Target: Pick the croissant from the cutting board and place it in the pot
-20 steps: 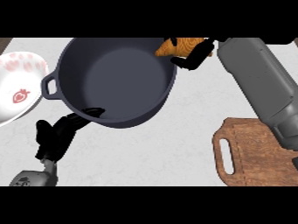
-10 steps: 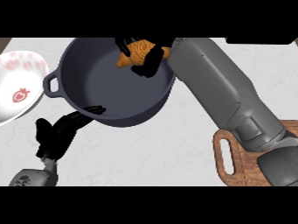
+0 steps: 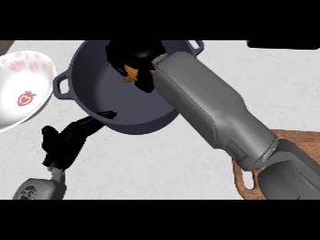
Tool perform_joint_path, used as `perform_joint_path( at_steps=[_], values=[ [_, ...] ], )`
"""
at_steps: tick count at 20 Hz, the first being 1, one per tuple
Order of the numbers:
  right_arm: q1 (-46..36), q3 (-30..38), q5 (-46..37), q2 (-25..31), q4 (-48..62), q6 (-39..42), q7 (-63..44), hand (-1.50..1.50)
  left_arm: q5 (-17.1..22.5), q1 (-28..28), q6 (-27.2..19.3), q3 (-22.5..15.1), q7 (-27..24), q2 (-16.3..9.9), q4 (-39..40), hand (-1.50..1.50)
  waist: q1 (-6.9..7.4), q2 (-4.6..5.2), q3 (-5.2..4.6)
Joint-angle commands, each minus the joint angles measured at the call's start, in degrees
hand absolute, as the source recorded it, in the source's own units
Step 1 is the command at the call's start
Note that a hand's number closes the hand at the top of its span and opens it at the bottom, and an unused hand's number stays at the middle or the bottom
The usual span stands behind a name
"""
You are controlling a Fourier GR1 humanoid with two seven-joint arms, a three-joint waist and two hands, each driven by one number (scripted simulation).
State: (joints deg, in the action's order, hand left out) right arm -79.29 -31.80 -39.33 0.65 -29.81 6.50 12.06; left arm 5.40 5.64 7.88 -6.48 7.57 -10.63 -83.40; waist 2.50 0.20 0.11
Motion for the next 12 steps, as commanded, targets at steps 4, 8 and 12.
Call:
perform_joint_path(
  at_steps=[4,8,12],
  values=[
    [1.26,-7.49,1.36,-0.64,4.5,12.22,-13.51,1.5,-1.84,3.01,-0.36,-1.4,2.89,0.66,3.48,0.0,2.03,0.89,-0.34],
    [1.35,-11.26,3.85,-0.65,1.59,14.9,-16.64,-1.5,-2.35,1.32,1.63,-2.02,-1.13,0.45,6.14,0.0,2.97,1.06,-0.32],
    [6.18,-4.35,13.34,-0.65,-3.51,8.48,-10.82,-1.5,-1.11,2.11,1.69,-1.63,2.79,0.28,4.02,0.0,2.07,0.95,-0.15]
  ],
)
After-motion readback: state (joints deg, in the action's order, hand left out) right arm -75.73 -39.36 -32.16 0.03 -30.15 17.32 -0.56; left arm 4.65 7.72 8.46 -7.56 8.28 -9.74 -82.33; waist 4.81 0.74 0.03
